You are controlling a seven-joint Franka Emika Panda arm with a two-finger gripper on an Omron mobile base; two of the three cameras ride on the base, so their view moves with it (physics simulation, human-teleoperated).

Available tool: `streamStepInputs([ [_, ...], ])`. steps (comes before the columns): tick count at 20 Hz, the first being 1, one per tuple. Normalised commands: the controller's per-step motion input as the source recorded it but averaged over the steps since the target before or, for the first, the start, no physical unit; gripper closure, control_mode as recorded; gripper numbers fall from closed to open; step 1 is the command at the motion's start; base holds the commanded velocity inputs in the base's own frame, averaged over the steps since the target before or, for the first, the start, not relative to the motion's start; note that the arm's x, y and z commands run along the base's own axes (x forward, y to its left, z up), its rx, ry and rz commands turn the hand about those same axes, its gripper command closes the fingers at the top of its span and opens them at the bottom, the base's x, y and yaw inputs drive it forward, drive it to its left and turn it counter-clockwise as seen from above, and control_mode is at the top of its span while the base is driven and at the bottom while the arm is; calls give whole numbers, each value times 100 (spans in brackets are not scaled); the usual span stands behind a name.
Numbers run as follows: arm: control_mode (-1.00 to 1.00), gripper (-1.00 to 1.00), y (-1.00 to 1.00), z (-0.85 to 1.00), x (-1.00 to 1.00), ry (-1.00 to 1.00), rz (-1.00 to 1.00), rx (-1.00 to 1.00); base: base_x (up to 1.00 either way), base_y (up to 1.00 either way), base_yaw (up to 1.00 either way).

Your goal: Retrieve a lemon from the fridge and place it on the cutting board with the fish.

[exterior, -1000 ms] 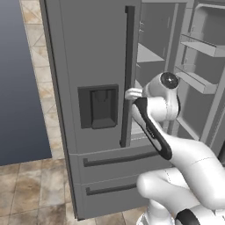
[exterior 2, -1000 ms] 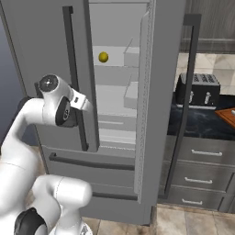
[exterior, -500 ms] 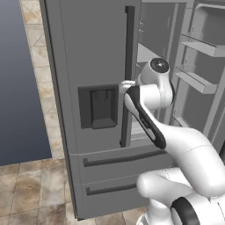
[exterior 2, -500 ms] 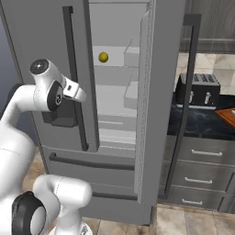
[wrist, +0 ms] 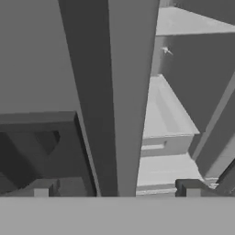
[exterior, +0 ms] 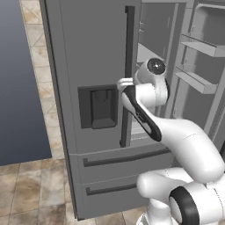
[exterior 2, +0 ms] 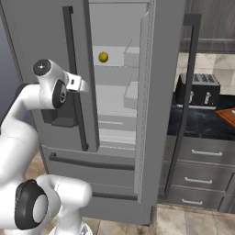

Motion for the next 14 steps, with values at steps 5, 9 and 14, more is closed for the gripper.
streamStepInputs([
  [5,-100,-100,0,8,30,-9,4,-6,0,0,0],
  [9,-100,-100,9,0,26,-14,0,-9,0,0,0],
  [14,-100,-100,27,1,20,-12,0,-10,0,0,0],
])
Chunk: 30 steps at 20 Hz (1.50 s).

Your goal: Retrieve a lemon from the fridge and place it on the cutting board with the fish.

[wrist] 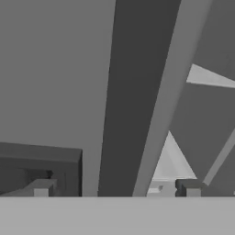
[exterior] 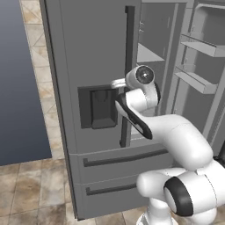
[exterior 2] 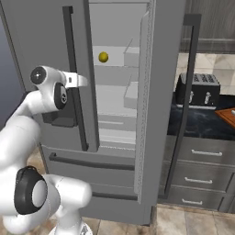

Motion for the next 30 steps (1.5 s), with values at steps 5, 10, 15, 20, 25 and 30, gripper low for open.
streamStepInputs([
  [5,-100,-100,0,4,20,-5,0,-3,0,0,0],
  [10,-100,-100,-22,0,18,-1,0,0,0,0,0],
  [15,-100,-100,0,0,36,0,0,0,0,0,0],
  [20,-100,-100,0,0,42,0,0,0,0,0,0],
  [25,-100,-100,0,0,46,0,0,0,0,0,0],
  [30,-100,100,0,2,37,1,0,0,0,0,0],
])
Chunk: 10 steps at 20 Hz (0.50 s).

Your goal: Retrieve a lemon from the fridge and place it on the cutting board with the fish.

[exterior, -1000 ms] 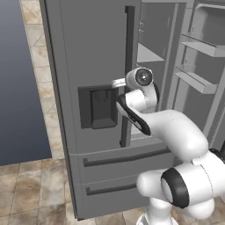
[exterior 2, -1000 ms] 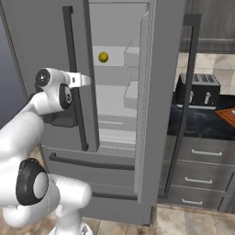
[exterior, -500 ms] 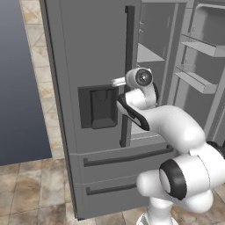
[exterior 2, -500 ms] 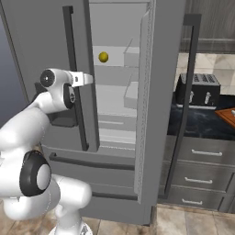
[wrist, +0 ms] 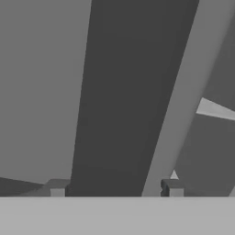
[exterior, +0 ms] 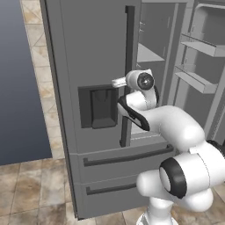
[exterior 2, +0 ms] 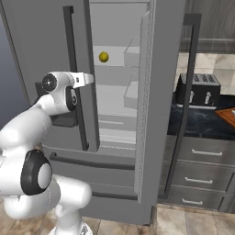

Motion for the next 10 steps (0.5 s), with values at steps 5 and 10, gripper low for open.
streamStepInputs([
  [5,-100,100,0,16,21,14,0,-3,0,0,0],
  [10,-100,100,0,5,11,6,0,0,0,0,0],
])
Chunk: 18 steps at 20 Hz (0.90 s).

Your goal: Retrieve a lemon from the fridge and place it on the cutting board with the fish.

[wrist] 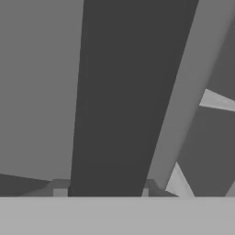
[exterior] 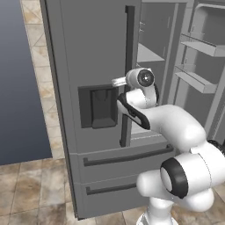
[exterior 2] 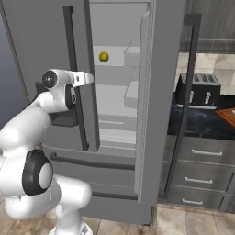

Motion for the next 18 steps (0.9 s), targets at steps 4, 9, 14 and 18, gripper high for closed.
streamStepInputs([
  [4,-100,100,12,0,-1,-4,-1,0,0,0,0],
  [9,-100,100,36,17,-17,-4,-12,-4,0,0,0],
  [14,-100,100,42,35,-46,1,-19,-2,0,0,0],
  [18,-100,100,24,42,-60,14,-23,0,0,0,0],
])
